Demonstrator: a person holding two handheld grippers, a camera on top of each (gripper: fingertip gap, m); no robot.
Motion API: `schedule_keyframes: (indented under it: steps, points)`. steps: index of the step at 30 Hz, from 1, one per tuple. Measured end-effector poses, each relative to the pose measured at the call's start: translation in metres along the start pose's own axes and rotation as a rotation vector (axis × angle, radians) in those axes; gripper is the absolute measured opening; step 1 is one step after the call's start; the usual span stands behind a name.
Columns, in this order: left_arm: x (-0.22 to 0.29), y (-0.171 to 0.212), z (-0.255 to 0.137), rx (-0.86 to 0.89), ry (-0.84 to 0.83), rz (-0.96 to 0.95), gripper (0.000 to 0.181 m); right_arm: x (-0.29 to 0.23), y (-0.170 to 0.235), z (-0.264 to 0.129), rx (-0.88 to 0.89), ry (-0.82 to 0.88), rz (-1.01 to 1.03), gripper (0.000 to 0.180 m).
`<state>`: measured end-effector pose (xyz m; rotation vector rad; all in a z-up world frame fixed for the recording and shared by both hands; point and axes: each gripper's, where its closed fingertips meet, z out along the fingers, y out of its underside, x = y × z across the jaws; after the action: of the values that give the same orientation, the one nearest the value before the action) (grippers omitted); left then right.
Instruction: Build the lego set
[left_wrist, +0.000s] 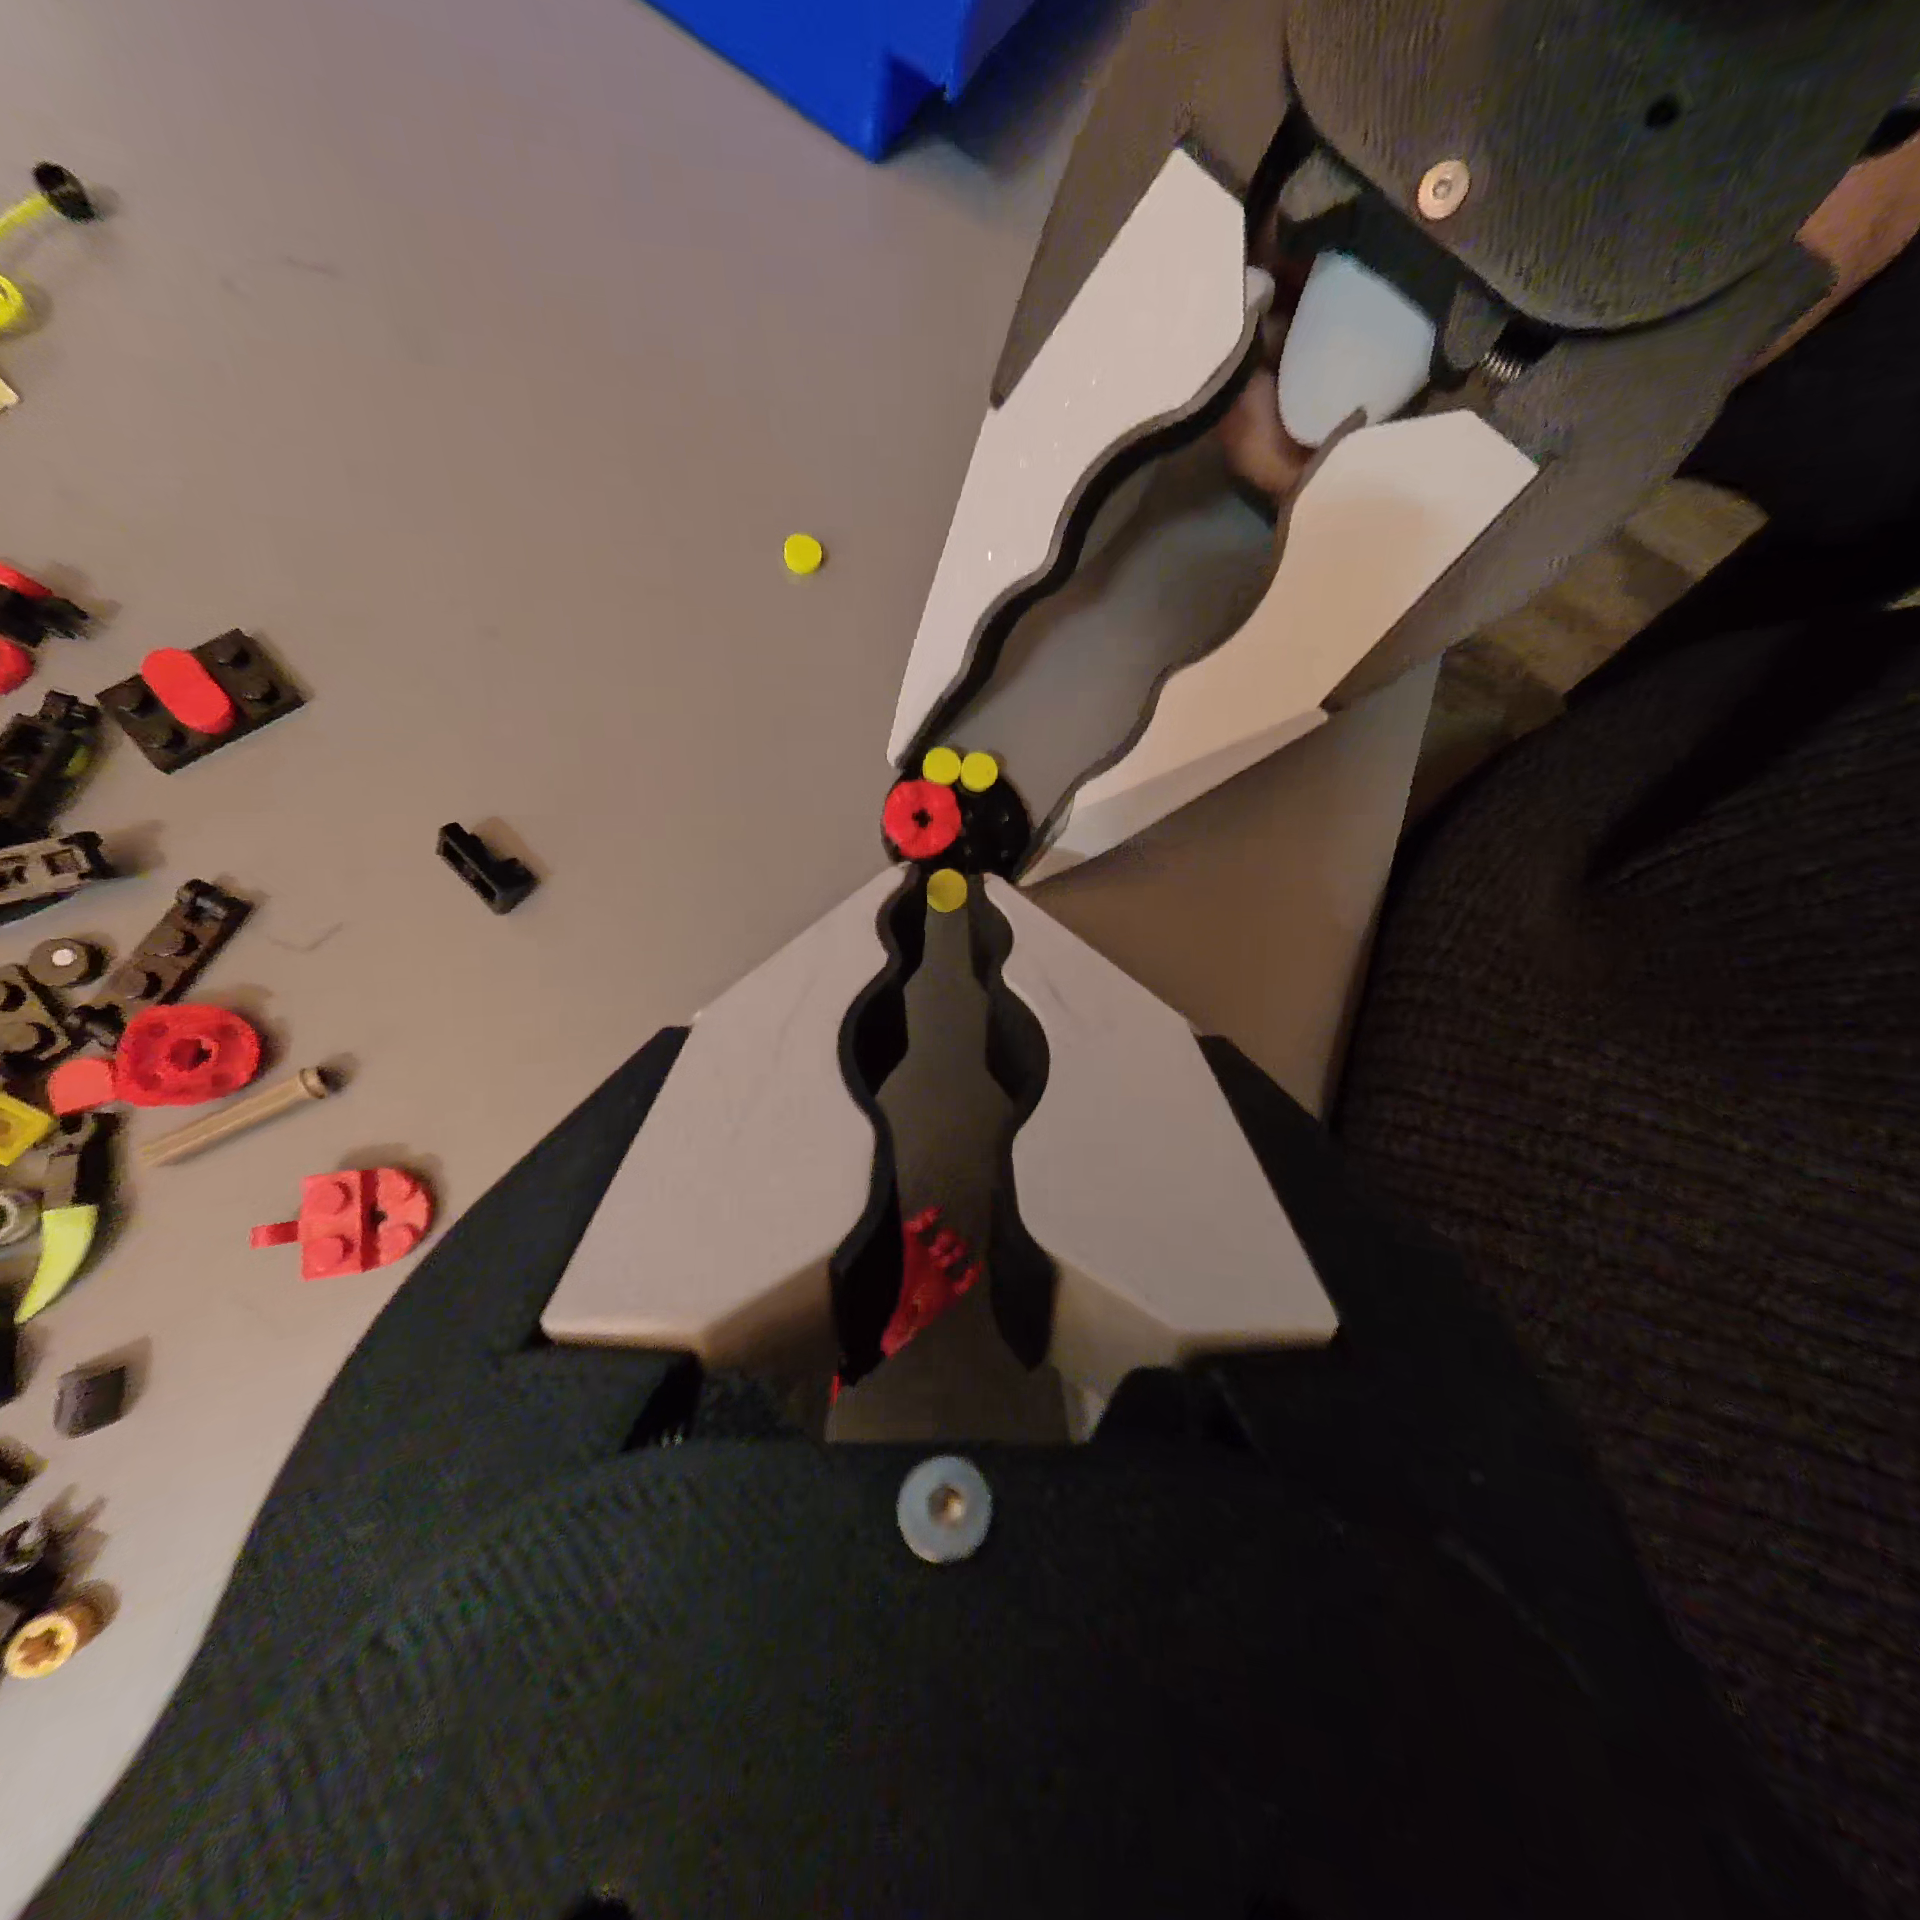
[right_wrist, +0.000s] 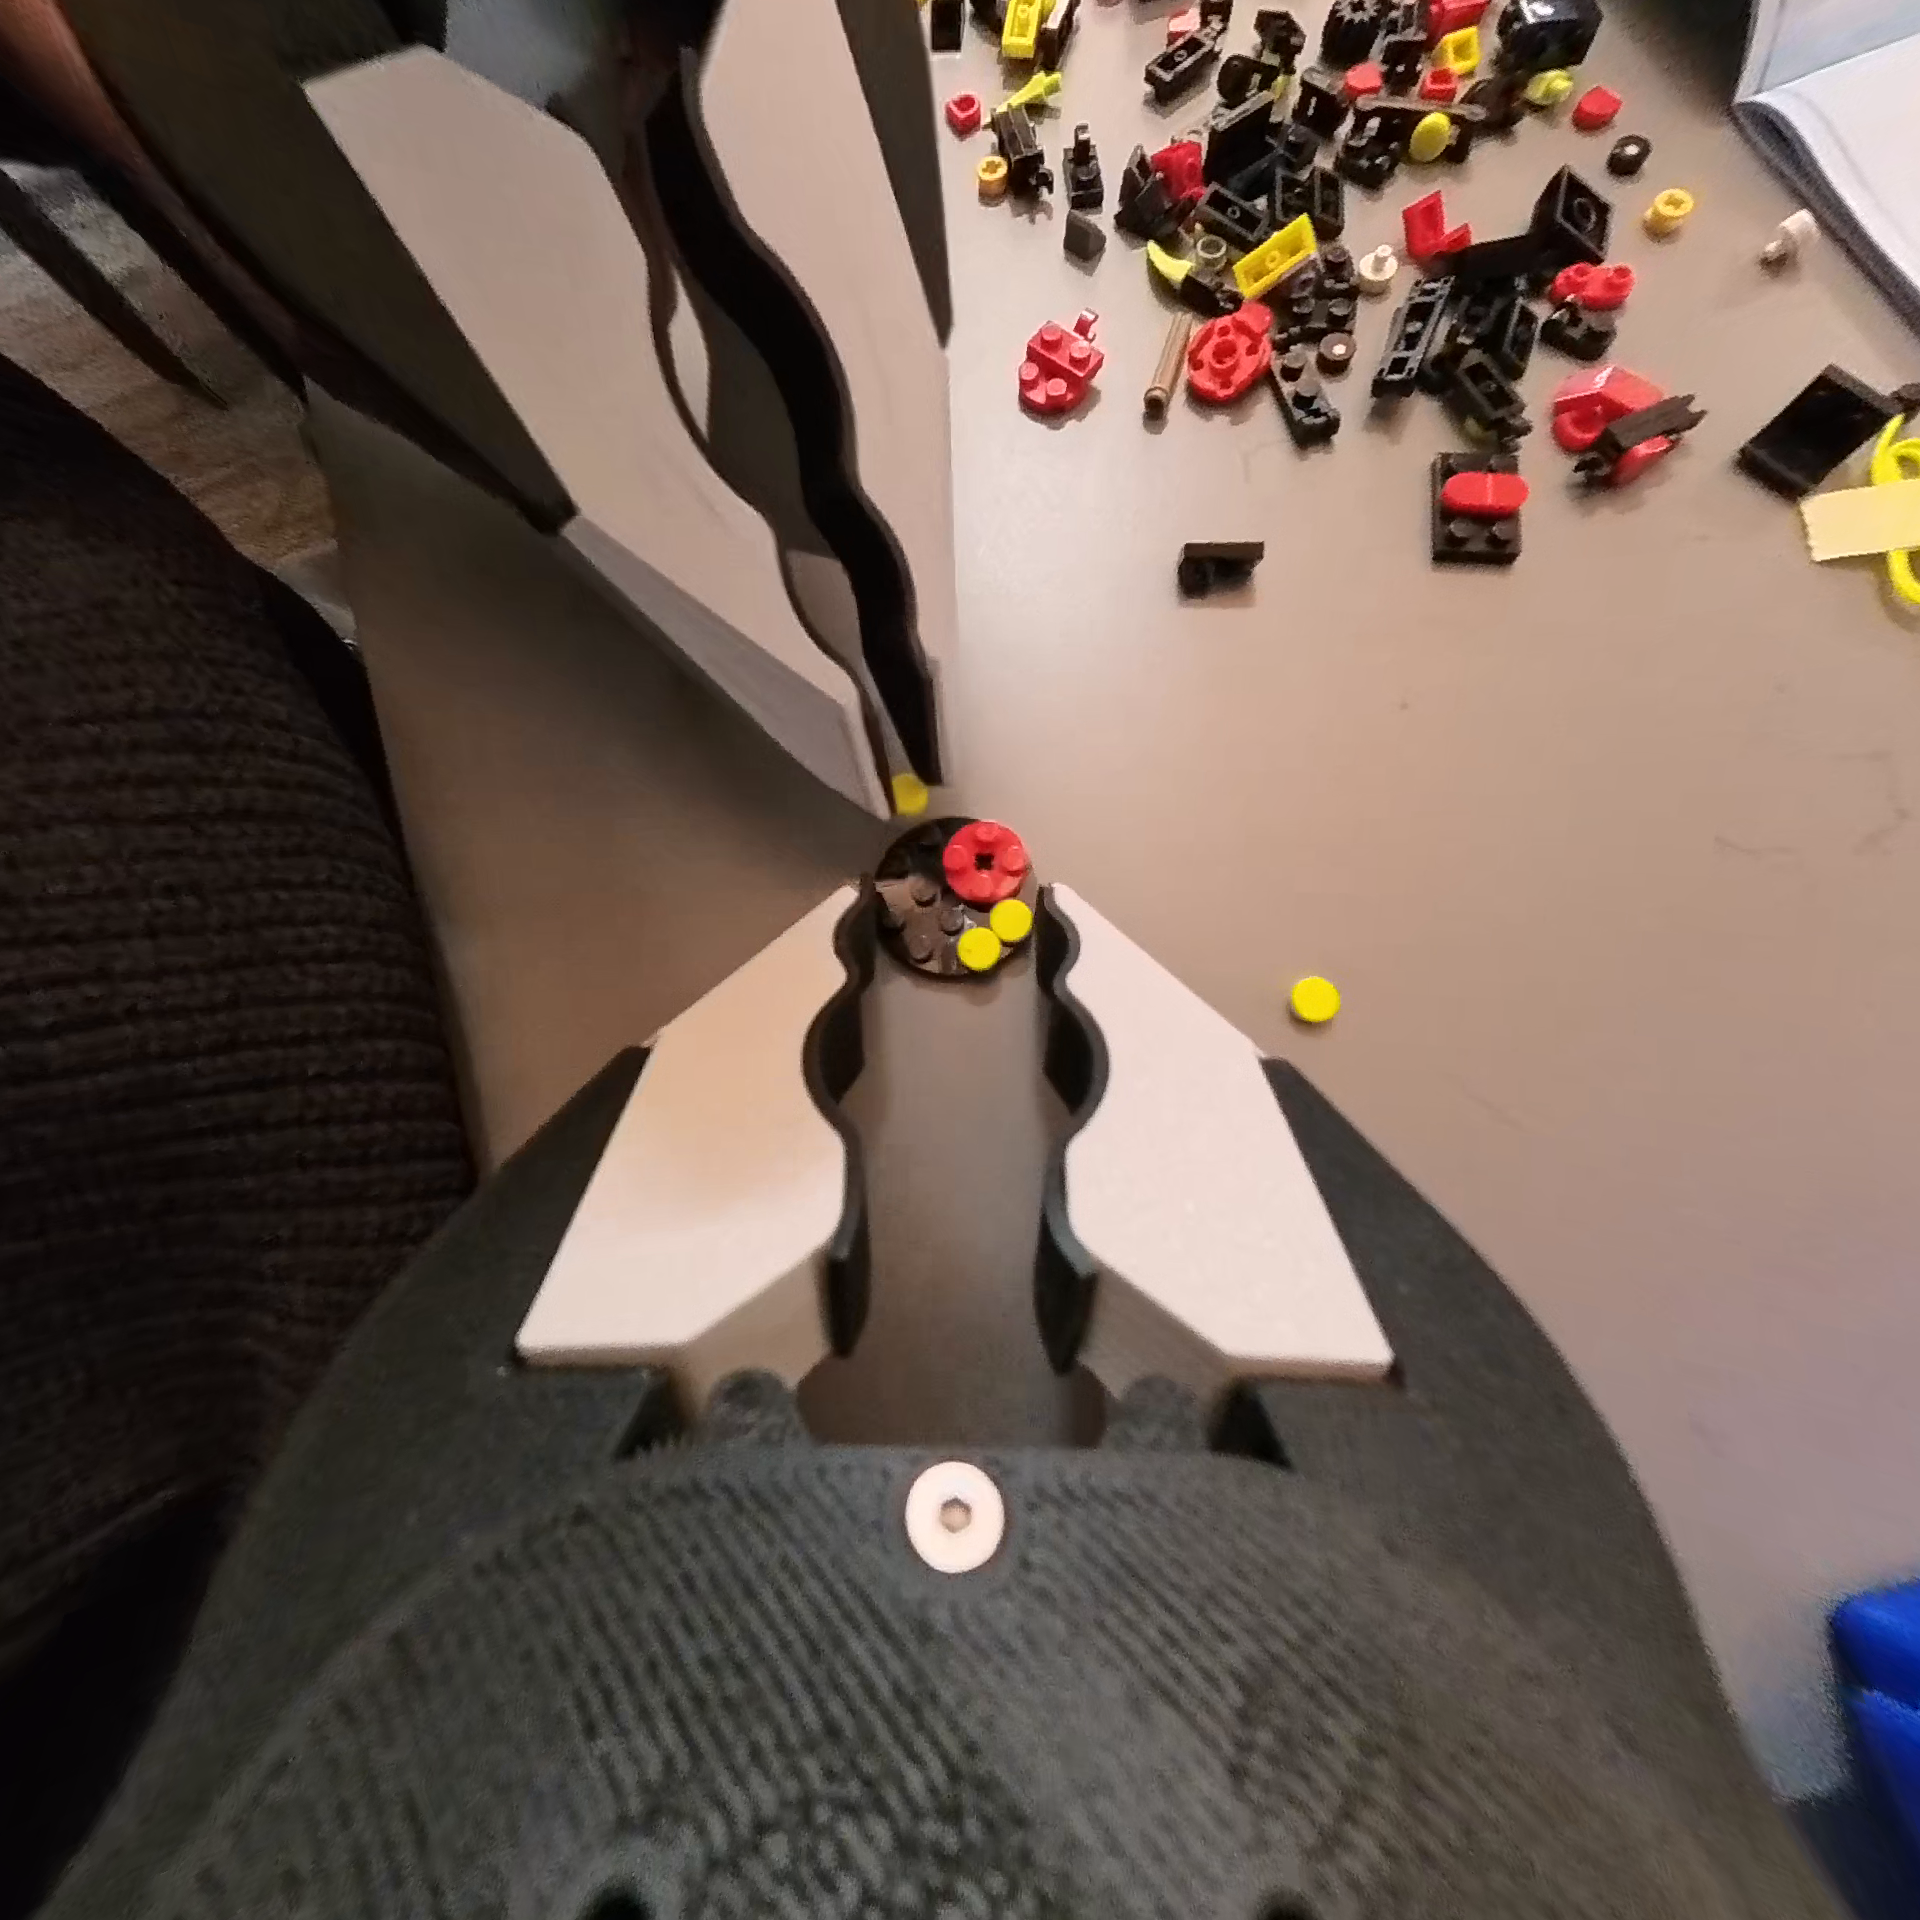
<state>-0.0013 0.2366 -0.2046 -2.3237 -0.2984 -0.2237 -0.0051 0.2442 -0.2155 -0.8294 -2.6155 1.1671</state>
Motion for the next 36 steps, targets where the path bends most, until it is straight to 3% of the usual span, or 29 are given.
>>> schedule_keyframes:
  steps: [14,23,36]
  points:
    - [0.001,0.004,0.010,-0.029,0.024,-0.045,0.006,-0.001,0.000,0.000,0.006,-0.016,0.023,0.030]
    - [0.004,0.004,0.012,-0.037,0.008,-0.017,0.006,0.014,-0.012,-0.010,0.113,-0.106,0.312,0.035]
    - [0.006,0.003,0.013,-0.048,-0.028,0.035,0.006,0.010,-0.007,0.001,0.028,-0.063,0.212,0.031]
